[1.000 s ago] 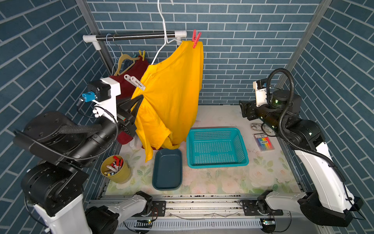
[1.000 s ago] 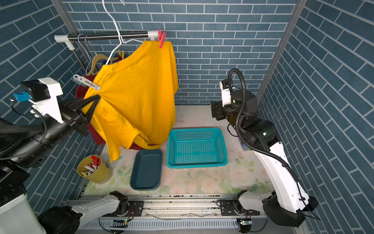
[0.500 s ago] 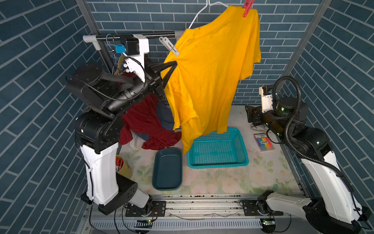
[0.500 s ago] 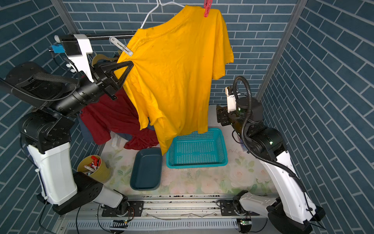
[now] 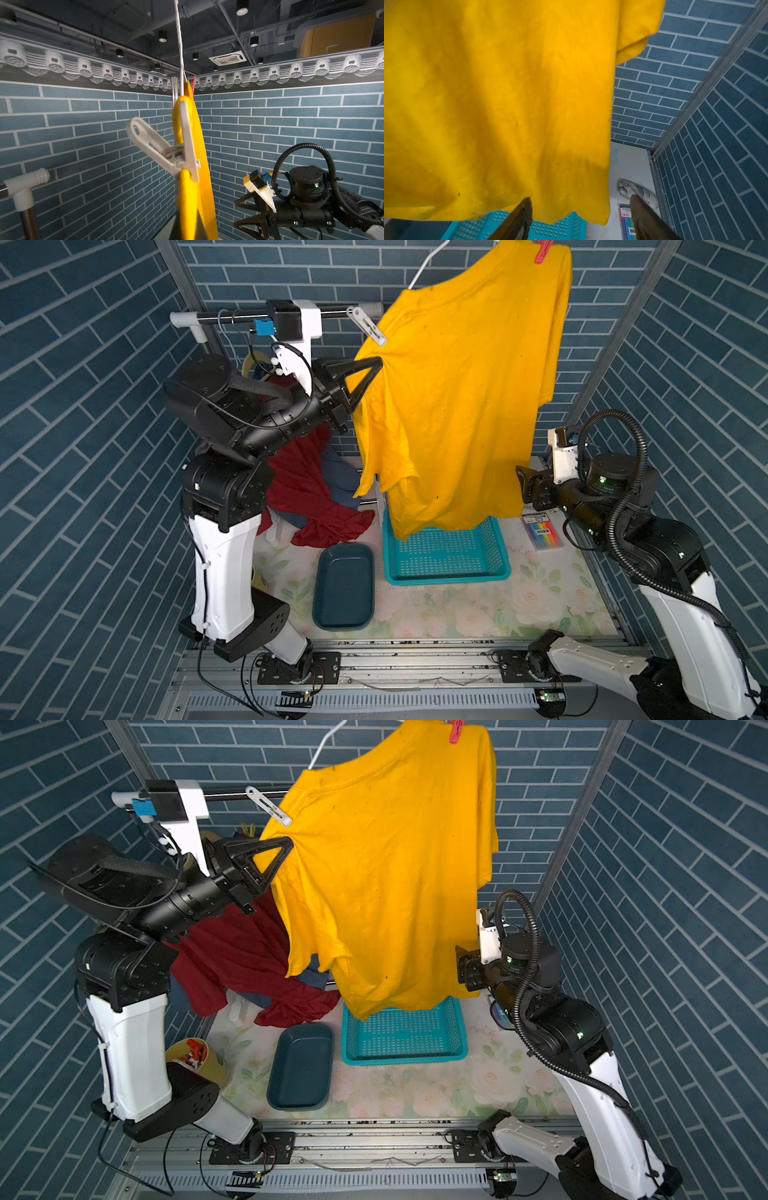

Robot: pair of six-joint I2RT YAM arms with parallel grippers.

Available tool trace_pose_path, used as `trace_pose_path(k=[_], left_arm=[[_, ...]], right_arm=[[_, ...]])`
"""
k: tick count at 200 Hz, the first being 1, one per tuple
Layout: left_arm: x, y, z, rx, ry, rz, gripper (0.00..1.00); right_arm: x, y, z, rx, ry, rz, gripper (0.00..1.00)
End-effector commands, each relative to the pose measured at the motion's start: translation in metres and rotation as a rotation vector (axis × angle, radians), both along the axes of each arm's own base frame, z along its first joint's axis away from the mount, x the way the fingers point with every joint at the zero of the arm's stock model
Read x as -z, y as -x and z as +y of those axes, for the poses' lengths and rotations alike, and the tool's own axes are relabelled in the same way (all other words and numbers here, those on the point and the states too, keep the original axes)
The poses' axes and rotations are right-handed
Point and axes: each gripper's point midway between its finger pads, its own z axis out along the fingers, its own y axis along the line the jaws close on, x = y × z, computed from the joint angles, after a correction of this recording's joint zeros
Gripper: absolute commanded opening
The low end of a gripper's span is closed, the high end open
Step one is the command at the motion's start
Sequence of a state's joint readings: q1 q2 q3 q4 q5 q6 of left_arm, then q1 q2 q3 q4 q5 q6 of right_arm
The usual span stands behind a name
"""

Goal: Remove the clothespins securing t-shirts to the hanger
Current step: Pick up the hanger from the clothes rail.

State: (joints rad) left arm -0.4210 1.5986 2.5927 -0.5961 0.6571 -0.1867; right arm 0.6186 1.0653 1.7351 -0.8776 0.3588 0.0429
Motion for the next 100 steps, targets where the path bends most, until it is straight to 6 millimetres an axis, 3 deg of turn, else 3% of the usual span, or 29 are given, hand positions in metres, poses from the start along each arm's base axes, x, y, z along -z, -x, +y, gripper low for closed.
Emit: trace_pose_path(k=[1,46,73,100], left_arm=[[0.018,-0.006,-0.005,0.069,-0.033,0.052,0.0],[0.062,-0.017,-0.021,0.144,-0.146,0.062,0.0],[0.091,-0.02,-0.033,0.222,-0.217,0.024,0.0],[0.114,-0.024,-0.042,0.279,-0.26,-0.013,0.0]], right_arm=[[-0.014,0.02,-0.01,-0.031,0.013,-0.036,0.74],[-0.048,0.033,-0.009,-0.083,-0.021,-0.092,0.74],[-0.064,0.033,0.008,-0.161,-0.064,-0.088,0.78],[-0.073,0.021,0.023,-0.179,-0.086,-0.036,0.79]])
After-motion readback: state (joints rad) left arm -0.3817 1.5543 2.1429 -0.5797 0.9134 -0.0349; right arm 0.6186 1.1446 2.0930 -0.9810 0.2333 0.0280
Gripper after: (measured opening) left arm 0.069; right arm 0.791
